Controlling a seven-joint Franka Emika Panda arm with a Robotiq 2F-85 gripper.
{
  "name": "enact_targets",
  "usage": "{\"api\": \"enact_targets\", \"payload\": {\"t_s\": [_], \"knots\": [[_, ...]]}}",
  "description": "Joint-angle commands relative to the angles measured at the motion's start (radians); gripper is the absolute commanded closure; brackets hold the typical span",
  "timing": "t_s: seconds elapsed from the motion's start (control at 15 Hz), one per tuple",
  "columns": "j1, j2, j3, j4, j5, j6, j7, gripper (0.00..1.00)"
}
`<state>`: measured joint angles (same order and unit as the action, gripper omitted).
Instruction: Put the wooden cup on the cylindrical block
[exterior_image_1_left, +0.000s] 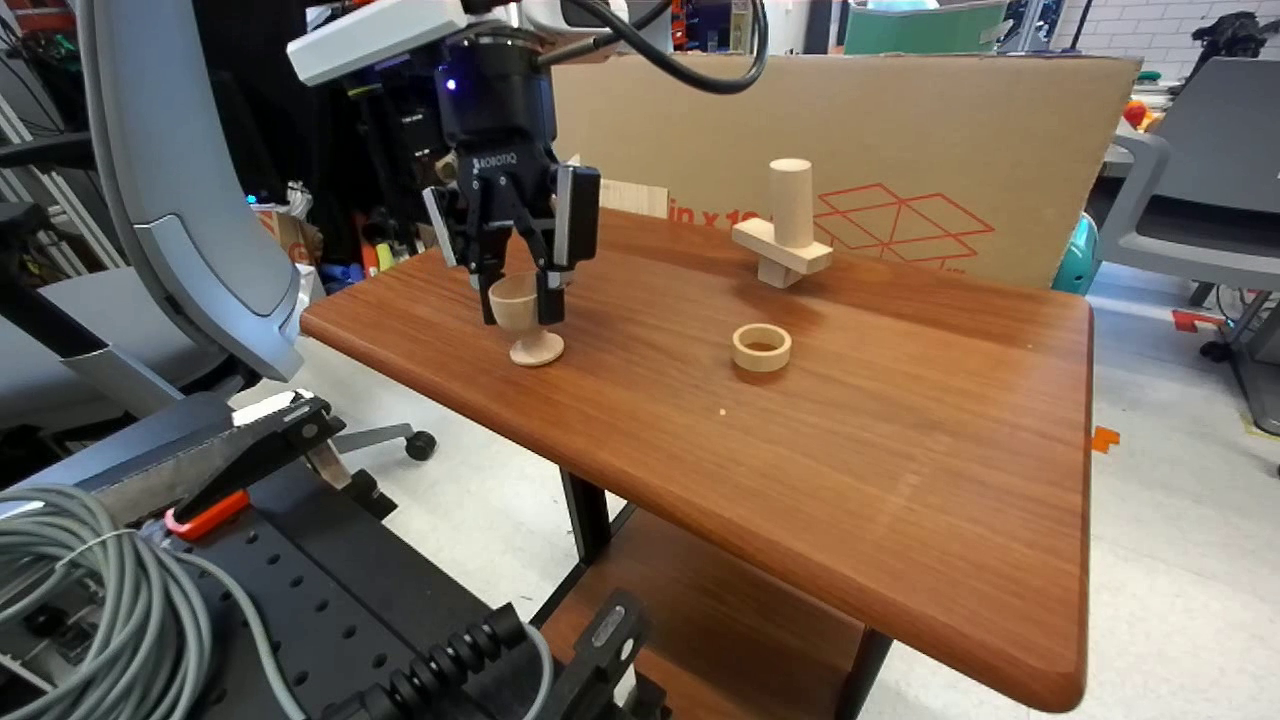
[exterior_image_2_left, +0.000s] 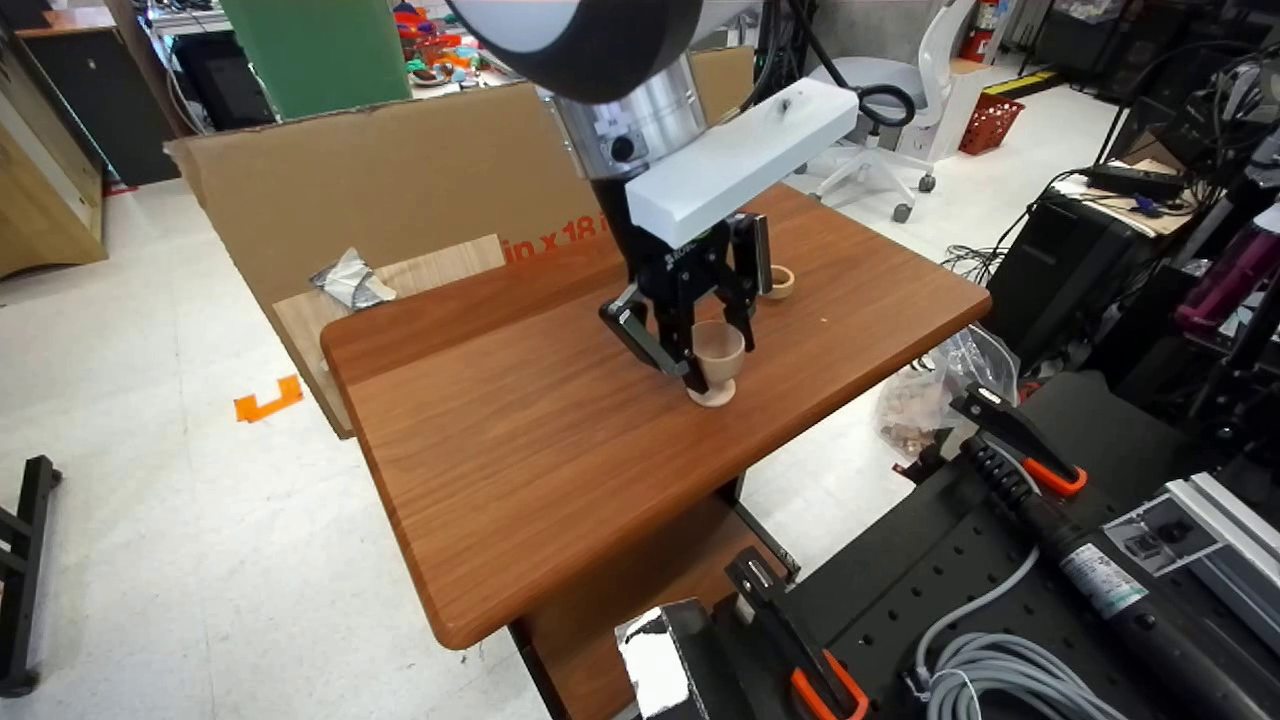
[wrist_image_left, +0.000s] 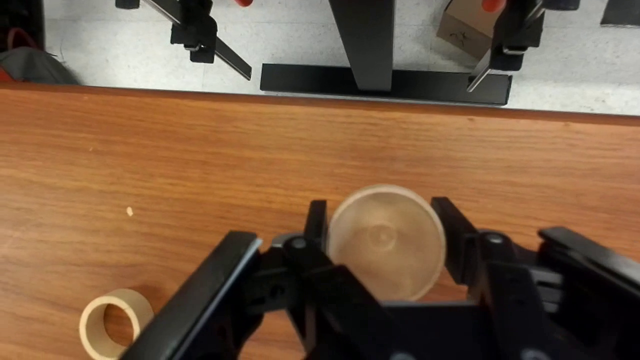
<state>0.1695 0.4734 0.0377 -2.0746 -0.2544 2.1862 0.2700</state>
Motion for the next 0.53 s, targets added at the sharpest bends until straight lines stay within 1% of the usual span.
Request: {"api": "enact_targets", "payload": {"t_s": [0.0,0.27,0.47], "knots": [[0.011,-0.016,-0.015,0.014,0.004,-0.009,0.015,0.71],[-0.018,-0.091,-0.004,-0.014,0.065,-0.014,-0.012,0.71],[-0.041,-0.141,-0.004,-0.001,0.128,-0.026,-0.020,0.71]]}}
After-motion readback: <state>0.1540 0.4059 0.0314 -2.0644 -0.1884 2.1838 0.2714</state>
